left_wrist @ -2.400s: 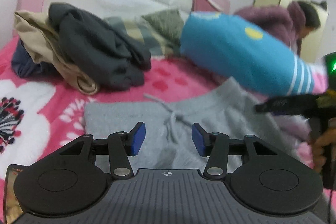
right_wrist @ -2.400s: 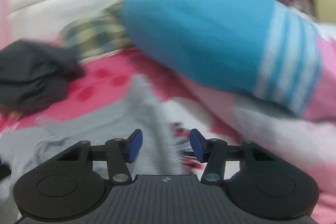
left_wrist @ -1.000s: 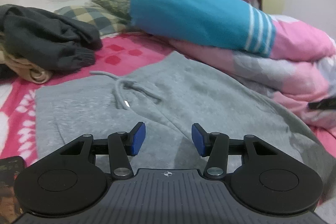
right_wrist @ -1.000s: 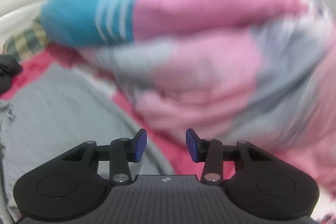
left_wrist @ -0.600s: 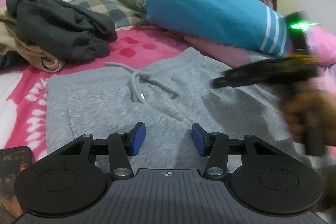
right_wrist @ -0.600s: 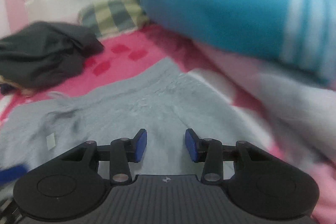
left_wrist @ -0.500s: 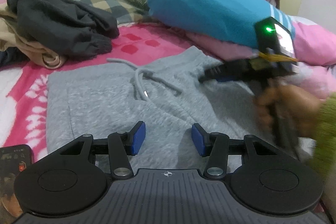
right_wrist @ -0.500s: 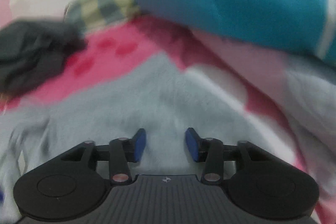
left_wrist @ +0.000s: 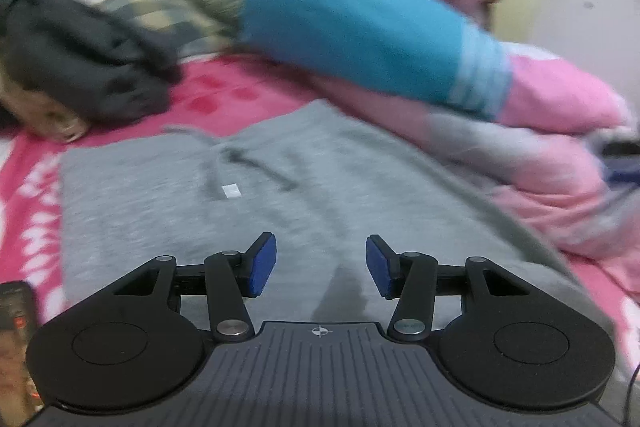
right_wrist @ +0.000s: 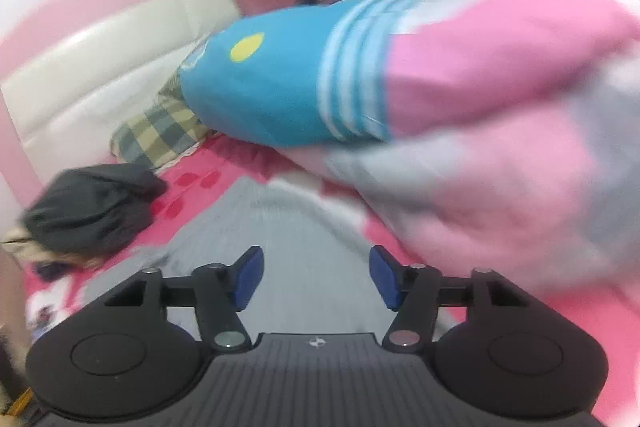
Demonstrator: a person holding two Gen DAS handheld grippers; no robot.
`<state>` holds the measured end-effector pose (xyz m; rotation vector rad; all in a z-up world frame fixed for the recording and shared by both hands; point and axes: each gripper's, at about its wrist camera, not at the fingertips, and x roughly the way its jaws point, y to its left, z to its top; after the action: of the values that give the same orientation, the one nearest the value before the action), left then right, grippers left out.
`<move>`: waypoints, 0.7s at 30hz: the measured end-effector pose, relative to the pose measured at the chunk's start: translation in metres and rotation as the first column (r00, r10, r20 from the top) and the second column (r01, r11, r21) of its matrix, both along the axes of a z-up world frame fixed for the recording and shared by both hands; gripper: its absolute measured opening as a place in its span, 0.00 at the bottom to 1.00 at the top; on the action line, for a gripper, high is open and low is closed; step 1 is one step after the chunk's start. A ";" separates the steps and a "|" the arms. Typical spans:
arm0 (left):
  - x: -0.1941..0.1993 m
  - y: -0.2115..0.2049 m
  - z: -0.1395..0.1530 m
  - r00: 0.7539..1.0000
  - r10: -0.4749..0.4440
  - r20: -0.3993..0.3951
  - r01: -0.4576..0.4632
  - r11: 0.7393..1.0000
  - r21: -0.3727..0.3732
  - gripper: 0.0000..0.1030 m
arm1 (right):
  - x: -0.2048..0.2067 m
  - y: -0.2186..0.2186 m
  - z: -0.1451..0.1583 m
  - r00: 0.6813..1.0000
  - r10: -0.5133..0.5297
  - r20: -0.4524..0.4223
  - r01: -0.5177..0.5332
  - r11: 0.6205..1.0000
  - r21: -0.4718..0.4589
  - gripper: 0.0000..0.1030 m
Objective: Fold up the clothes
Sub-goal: 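Move the open right tool along the pant leg to its cuff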
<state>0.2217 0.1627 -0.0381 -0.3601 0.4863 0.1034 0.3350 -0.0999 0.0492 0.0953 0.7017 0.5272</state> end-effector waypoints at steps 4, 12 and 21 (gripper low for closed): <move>-0.012 -0.033 0.008 0.970 -0.239 0.030 0.240 0.970 -0.035 0.56 | -0.118 -0.068 -0.007 0.992 -0.120 -0.049 0.122 0.992 0.041 0.65; -0.016 -0.120 0.027 0.816 -0.578 -0.010 0.577 0.816 -0.028 0.58 | -0.263 -0.130 -0.028 0.960 -0.279 0.005 0.279 0.959 -0.052 0.65; 0.012 -0.148 -0.001 0.734 -0.672 -0.094 0.670 0.740 -0.053 0.58 | -0.211 -0.122 -0.064 0.978 -0.145 0.147 0.187 0.925 -0.330 0.89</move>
<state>0.2340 0.0152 -0.0392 -0.1734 0.7020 -0.5989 0.1239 -0.2223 -0.0145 -0.2007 0.6514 0.2390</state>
